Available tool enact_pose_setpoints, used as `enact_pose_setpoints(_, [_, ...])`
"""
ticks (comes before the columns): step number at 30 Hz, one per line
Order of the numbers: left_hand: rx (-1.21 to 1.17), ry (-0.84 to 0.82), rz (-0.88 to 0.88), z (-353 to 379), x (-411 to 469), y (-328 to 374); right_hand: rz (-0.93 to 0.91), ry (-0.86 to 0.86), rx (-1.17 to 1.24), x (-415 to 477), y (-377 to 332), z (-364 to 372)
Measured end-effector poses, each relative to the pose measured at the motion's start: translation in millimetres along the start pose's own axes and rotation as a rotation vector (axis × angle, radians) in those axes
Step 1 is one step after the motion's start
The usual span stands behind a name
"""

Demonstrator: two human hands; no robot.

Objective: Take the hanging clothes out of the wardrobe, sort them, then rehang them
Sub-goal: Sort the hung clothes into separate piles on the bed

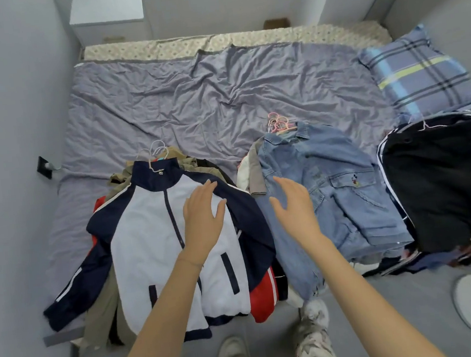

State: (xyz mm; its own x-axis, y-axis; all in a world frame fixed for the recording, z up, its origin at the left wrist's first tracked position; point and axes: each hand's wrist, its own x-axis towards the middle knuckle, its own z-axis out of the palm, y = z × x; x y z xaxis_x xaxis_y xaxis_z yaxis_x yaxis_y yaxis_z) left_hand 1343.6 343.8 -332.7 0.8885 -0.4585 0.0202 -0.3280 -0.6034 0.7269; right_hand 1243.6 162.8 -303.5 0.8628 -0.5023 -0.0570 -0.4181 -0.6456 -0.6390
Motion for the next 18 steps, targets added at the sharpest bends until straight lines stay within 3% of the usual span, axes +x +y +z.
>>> enact_pose_setpoints(9, [0.023,0.0,-0.02,87.6,73.5,80.7,0.001,-0.003,-0.01,82.0,94.5,-71.0])
enact_pose_setpoints(18, [-0.021,0.098,-0.204,218.6,151.6,135.5,-0.042,-0.208,-0.011,205.1,219.1,-122.4])
